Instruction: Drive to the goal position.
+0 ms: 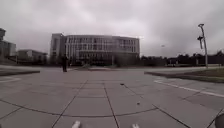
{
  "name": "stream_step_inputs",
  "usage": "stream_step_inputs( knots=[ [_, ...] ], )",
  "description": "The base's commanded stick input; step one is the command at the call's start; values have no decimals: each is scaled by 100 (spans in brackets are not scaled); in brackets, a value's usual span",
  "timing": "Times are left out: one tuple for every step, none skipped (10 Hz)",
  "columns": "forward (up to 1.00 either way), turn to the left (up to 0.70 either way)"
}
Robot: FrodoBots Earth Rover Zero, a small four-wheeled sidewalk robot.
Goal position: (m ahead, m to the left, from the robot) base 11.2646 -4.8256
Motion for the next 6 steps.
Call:
stream_step_inputs(
  knots=[
    [6,0],
    [4,0],
    [-3,0],
    [-43,0],
    [-40,0],
    [4,0]
  ],
)
